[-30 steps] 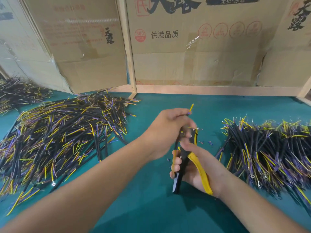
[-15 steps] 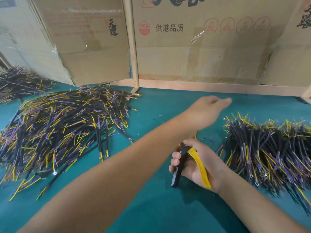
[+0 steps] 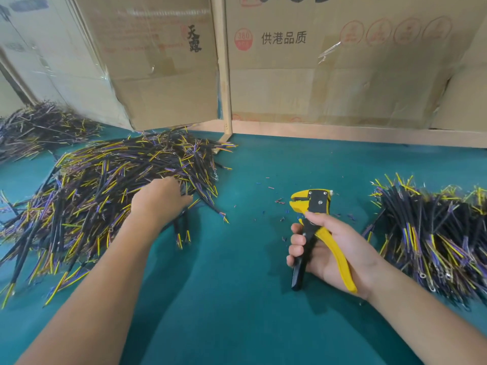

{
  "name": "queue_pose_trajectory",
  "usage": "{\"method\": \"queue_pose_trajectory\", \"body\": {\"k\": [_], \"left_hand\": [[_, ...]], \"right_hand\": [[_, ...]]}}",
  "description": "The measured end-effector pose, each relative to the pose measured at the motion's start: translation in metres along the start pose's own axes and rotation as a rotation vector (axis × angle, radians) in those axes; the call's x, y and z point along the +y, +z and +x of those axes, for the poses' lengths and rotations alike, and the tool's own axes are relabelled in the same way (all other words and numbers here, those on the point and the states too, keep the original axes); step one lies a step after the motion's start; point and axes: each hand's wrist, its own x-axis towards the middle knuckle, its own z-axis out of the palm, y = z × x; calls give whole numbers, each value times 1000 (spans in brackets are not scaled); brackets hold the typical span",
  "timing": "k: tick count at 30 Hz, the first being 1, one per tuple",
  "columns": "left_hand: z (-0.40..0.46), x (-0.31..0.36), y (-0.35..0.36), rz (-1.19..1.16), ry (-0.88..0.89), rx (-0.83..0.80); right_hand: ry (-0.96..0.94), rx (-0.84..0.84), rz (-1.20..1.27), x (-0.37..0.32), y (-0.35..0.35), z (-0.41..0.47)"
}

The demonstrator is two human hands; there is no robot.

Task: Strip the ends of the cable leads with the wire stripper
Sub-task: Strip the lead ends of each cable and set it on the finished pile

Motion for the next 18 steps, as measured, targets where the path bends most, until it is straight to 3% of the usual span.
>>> {"method": "queue_pose_trajectory", "body": {"k": [4,7,10,13,14,18], "left_hand": [[-4,10,10,127,28,-44],[-6,16,7,66,10,4],[-9,23,-3,-364,78,1],[-30,51,-7,-1236,155,-312],[-36,60,-4,-1376,180,-371],[-52,85,7,-1449,241,-463]], "right_hand": [[-4,3,-12,0,2,-2],[-3,-1,-18,0,3,-2],[-6,-15,-17,0,1,-1],[-8,0,-22,0,0,0],[-7,-1,-23,0,0,1],[2,-24,-17,0,-1,1]]}}
